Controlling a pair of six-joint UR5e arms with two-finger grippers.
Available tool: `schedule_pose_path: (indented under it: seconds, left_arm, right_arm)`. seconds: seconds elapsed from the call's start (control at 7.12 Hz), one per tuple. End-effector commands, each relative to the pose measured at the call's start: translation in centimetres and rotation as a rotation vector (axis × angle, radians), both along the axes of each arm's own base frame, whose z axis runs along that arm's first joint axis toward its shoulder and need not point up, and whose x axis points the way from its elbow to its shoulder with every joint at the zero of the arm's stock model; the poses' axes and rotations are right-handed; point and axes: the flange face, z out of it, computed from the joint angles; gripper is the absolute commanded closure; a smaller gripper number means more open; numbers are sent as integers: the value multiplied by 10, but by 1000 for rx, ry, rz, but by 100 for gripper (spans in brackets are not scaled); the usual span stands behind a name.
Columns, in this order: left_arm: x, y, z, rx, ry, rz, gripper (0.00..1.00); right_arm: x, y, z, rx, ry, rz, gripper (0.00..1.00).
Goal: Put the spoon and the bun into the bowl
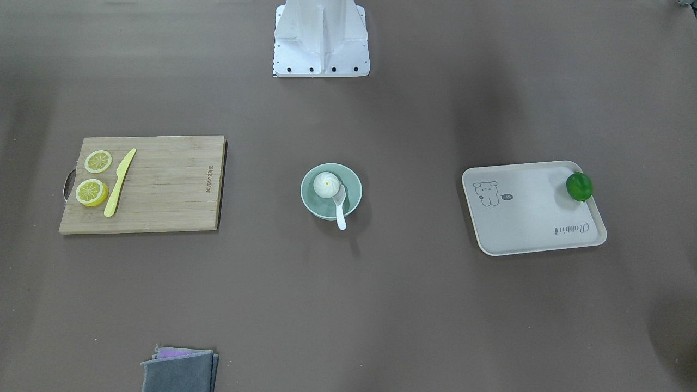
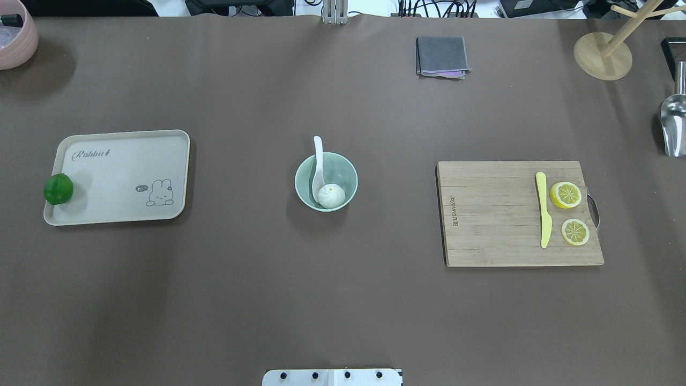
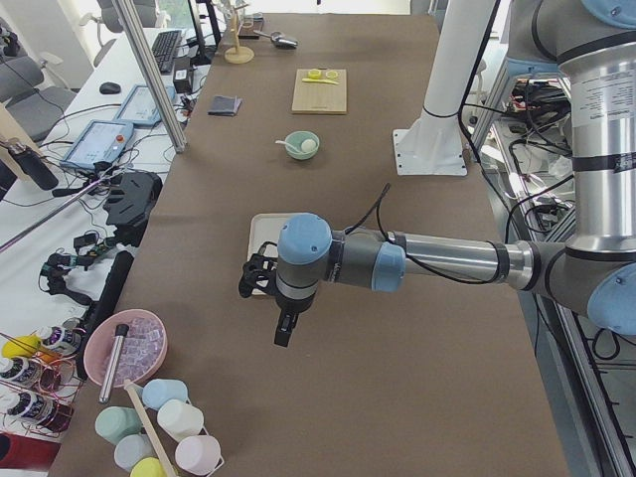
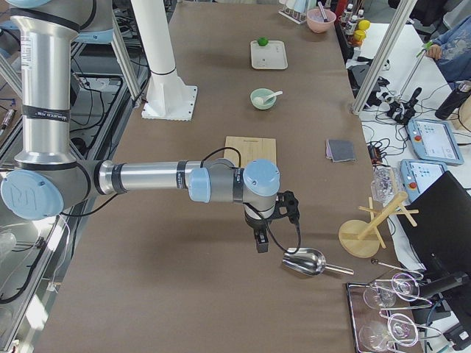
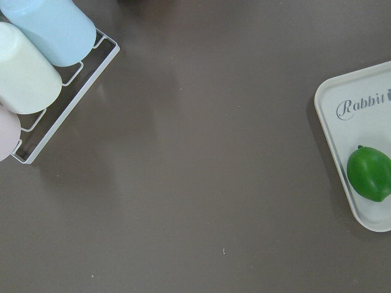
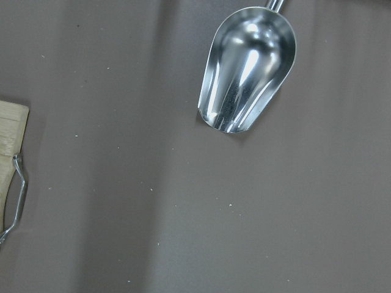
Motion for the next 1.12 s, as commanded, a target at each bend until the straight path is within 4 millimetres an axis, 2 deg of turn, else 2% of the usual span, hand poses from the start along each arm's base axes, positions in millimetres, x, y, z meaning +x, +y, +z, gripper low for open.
schedule_pose_path:
  seconds: [0.0, 0.98]
  left_arm:
    - [0, 0, 1, -4, 0, 1, 2]
    - [1, 7, 2, -3, 12, -13, 2]
  right_arm:
    - [0, 0, 0, 2, 1, -2, 0]
    - [0, 3, 1, -5, 1, 3, 0]
